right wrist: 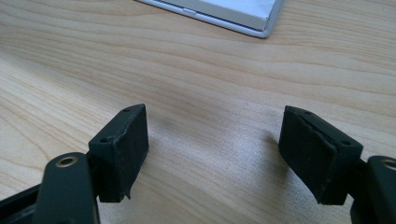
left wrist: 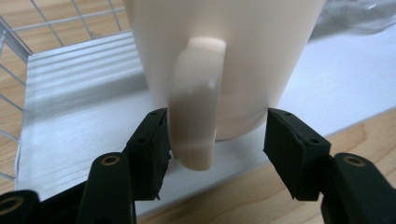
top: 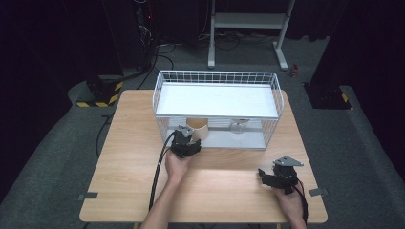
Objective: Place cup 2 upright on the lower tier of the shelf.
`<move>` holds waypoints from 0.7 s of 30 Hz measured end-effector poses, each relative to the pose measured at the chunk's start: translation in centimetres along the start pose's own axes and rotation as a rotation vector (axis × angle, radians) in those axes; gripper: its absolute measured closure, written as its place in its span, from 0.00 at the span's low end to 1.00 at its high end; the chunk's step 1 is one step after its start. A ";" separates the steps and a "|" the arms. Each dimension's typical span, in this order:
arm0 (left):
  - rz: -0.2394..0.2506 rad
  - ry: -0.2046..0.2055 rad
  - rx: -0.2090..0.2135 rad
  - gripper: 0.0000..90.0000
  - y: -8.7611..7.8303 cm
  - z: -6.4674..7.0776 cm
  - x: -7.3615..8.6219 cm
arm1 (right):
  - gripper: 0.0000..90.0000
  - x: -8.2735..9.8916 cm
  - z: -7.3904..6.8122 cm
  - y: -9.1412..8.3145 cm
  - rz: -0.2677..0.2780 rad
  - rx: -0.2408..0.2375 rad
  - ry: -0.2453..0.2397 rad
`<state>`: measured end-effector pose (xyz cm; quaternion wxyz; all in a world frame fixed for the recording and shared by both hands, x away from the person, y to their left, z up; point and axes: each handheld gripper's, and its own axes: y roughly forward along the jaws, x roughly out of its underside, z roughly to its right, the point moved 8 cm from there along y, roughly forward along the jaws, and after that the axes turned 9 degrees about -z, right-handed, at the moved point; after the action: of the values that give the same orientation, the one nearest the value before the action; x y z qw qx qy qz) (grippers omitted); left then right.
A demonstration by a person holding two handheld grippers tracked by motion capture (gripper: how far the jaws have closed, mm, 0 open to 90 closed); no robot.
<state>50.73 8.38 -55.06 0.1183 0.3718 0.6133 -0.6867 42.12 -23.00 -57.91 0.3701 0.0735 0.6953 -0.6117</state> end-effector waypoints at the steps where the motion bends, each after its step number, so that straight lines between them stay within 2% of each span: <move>1: -0.002 0.000 -0.004 0.46 0.1 0.0 -0.1 | 0.27 0.0 0.0 0.0 0.000 0.000 0.000; 5: -0.003 0.001 -0.010 0.49 0.4 -0.1 -0.5 | 0.27 0.0 0.0 0.0 -0.001 0.000 0.001; 6: -0.011 -0.008 0.000 0.50 0.6 0.0 -0.6 | 0.27 0.0 0.0 0.0 -0.001 0.000 0.001; 7: -0.004 -0.003 -0.010 0.51 0.6 -0.1 -0.7 | 0.27 0.0 0.0 0.0 -0.003 0.001 0.004; 8: -0.001 -0.007 -0.003 0.53 0.7 0.0 -0.7 | 0.27 0.0 0.0 0.0 -0.002 0.002 0.003; 9: 0.005 0.000 -0.018 0.54 0.7 -0.2 -0.8 | 0.27 0.0 0.0 0.0 -0.001 0.001 0.001; 10: -0.003 -0.019 0.004 0.55 0.9 -0.1 -0.7 | 0.27 0.0 0.0 0.0 -0.003 0.002 0.004; 13: -0.008 -0.038 -0.003 0.58 1.1 -0.1 -0.6 | 0.27 0.0 0.0 0.0 -0.002 0.001 0.004; 16: -0.002 -0.021 -0.017 0.60 1.2 -0.4 -0.7 | 0.27 0.0 0.0 0.0 -0.002 0.001 0.004; 21: -0.002 -0.045 -0.015 0.64 1.4 -0.5 -0.7 | 0.27 0.0 0.0 0.0 -0.003 0.001 0.004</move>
<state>52.27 8.29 -55.66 0.1340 0.3549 0.6160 -0.6904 42.09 -23.01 -57.91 0.3678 0.0740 0.6959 -0.6123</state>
